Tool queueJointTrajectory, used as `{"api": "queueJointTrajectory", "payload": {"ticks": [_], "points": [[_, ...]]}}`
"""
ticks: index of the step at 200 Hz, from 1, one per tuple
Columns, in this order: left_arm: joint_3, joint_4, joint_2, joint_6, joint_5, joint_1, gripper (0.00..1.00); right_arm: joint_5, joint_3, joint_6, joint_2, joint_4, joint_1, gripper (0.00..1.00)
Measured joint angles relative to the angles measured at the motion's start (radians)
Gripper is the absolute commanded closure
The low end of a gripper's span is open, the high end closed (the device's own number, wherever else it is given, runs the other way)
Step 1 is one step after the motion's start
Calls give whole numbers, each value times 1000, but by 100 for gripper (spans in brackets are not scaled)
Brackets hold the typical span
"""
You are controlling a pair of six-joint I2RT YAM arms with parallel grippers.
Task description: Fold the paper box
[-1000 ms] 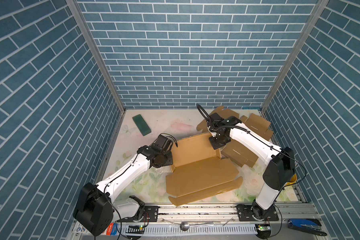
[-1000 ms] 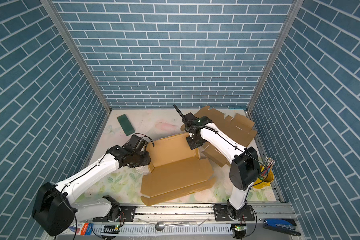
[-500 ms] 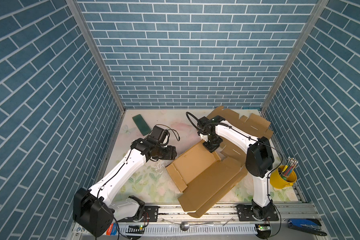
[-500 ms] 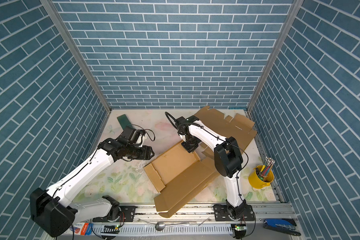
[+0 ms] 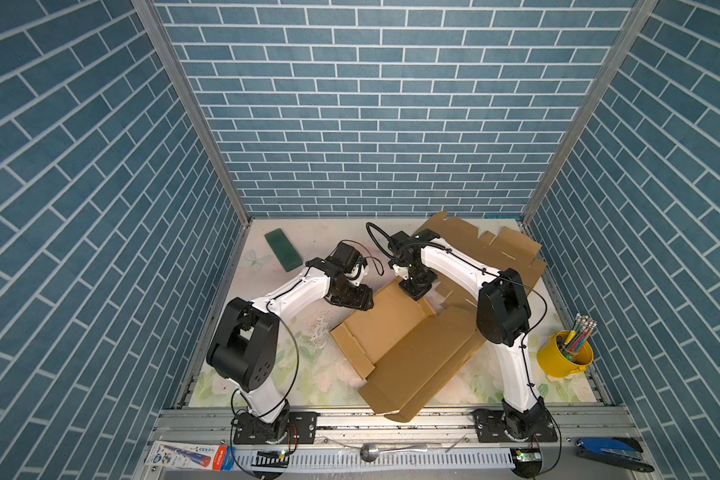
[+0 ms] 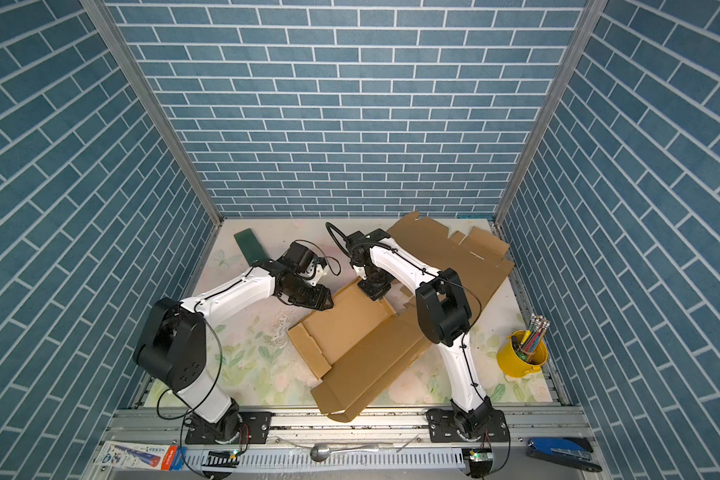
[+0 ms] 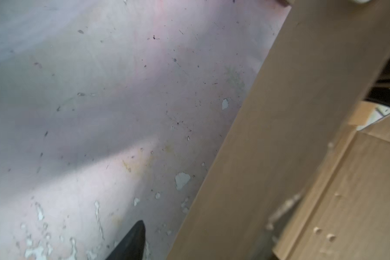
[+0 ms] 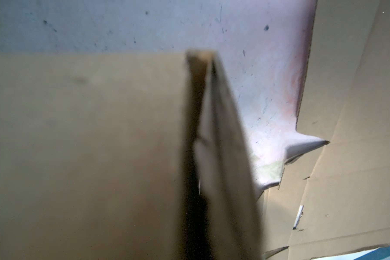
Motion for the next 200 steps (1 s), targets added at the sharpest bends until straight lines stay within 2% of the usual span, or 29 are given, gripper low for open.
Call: {"api": "queueJointTrajectory", "payload": {"ticks": [25,75,133,168,200], "points": [[1,16,56,6,-4,1,45,1,36,5,34,1,0,67],[-30,54,74,-6,-4,27,50,-8,115,25,67,2,-5,54],[-70,108,92,-23,-3,44,62,-41,223,74,-1,31,-42,52],[-99,132,103,-43,-1,49,72,-43,217,126,-145,120,-76,52],[-121,171,101,-69,7,62,81,-31,129,159,-307,222,-105,52]]}}
